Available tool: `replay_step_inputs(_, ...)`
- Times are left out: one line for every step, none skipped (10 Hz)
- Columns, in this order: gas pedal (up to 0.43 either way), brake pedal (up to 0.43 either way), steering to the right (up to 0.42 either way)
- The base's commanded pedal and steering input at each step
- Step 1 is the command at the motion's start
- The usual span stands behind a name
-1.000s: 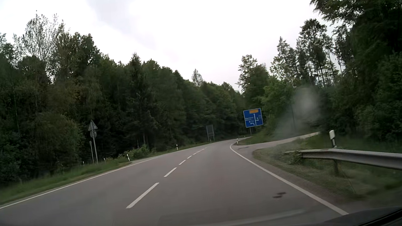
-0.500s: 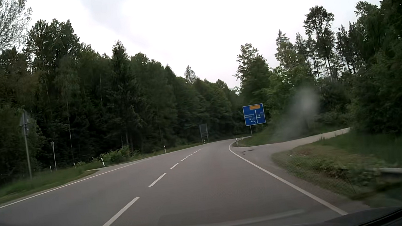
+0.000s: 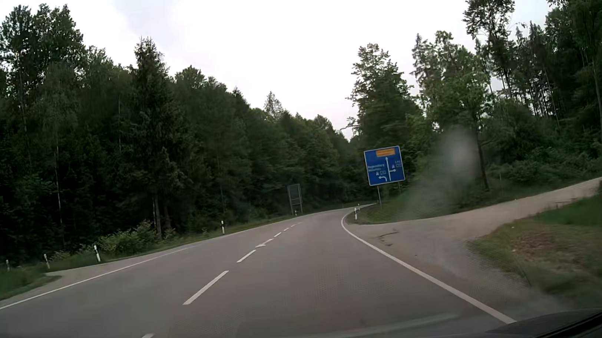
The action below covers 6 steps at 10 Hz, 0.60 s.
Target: Follow the waypoints while adhering to traffic rules and regulations
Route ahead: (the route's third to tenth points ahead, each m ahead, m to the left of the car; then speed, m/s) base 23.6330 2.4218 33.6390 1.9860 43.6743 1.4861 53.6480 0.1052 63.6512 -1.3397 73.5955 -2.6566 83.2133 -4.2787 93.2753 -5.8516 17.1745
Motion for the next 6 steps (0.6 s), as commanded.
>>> replay_step_inputs(0.079,0.0,0.012)
replay_step_inputs(0.087,0.0,0.011)
replay_step_inputs(0.098,0.0,0.01)
replay_step_inputs(0.11,0.0,0.008)
replay_step_inputs(0.118,0.0,0.007)
replay_step_inputs(0.118,0.0,0.006)
